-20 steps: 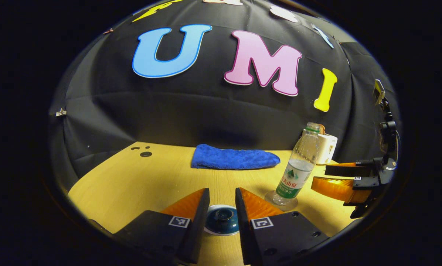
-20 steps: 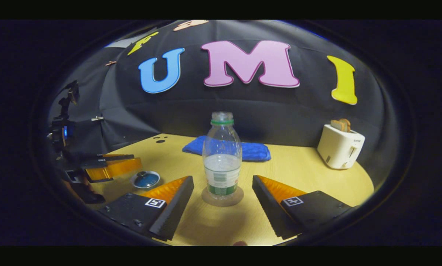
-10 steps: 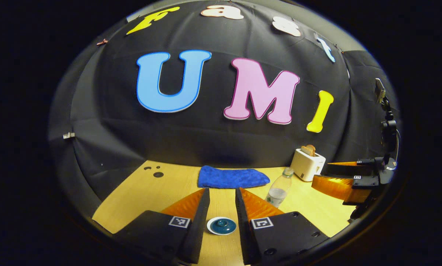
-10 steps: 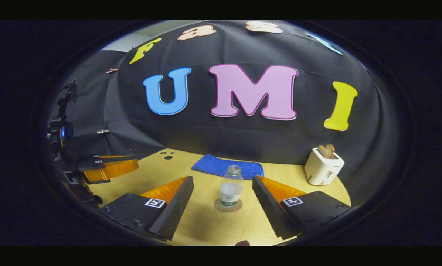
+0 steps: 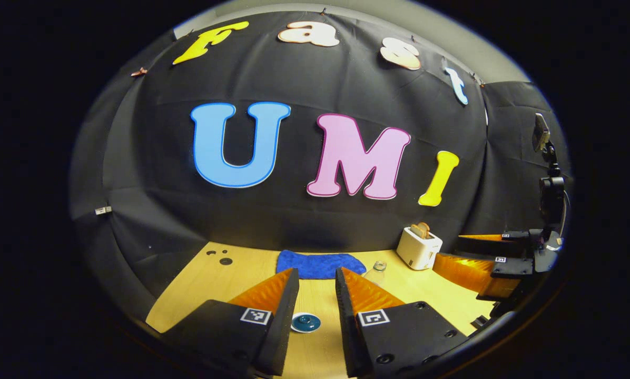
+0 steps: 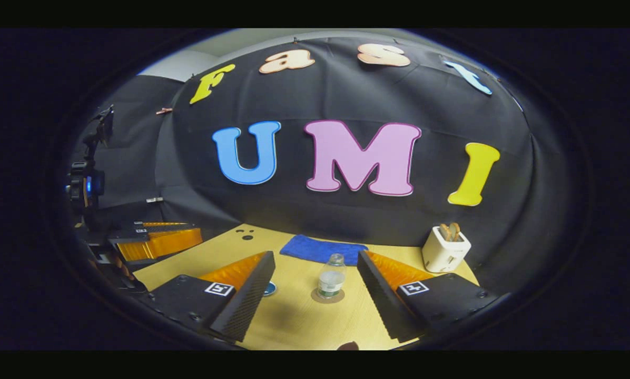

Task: Open the teacup lid with one hand, grasp the water bottle and pour water into the teacup with the other hand; after pouring, place the water bottle on the coaster and then close the teacup lid.

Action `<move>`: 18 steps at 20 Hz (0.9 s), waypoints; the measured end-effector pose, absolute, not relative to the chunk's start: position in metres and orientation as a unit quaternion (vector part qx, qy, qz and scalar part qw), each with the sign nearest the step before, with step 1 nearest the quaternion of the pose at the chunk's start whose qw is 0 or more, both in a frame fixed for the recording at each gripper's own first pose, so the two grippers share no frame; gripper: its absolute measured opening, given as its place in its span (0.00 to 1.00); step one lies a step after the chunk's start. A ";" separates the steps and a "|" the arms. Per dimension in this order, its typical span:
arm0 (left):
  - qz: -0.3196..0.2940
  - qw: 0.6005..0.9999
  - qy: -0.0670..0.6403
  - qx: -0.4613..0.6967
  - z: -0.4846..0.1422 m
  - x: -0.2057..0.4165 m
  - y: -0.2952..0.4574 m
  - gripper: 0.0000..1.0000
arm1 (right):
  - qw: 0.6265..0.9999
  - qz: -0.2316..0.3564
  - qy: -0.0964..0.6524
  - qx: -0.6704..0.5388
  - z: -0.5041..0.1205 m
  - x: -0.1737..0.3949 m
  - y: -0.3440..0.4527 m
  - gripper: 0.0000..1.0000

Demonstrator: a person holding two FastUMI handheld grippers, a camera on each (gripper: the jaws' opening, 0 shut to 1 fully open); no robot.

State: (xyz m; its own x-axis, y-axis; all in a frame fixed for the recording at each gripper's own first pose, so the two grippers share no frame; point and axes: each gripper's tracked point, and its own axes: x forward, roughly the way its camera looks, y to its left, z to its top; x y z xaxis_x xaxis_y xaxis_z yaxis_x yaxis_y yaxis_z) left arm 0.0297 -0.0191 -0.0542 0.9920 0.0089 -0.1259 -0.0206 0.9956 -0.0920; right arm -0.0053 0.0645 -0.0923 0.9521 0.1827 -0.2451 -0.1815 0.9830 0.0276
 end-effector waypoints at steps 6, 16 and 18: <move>0.005 0.999 0.032 -0.037 -0.024 0.023 -0.014 0.46 | 0.993 0.070 0.096 0.004 -0.063 -0.008 0.055 0.97; -0.014 0.999 0.033 -0.028 -0.023 0.022 -0.024 0.46 | 0.995 0.050 0.088 0.005 -0.056 -0.012 0.047 0.96; -0.014 0.999 0.033 -0.028 -0.022 0.022 -0.023 0.46 | 0.995 0.048 0.087 0.005 -0.055 -0.012 0.047 0.96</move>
State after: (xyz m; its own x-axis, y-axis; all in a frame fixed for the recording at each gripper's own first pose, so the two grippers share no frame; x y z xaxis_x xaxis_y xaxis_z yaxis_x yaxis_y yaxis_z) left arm 0.0223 -0.0232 -0.0219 0.9975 -0.0307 -0.0644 0.0271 0.9981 -0.0559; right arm -0.0117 0.0470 -0.0552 0.9803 0.0966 -0.1725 -0.0949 0.9953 0.0183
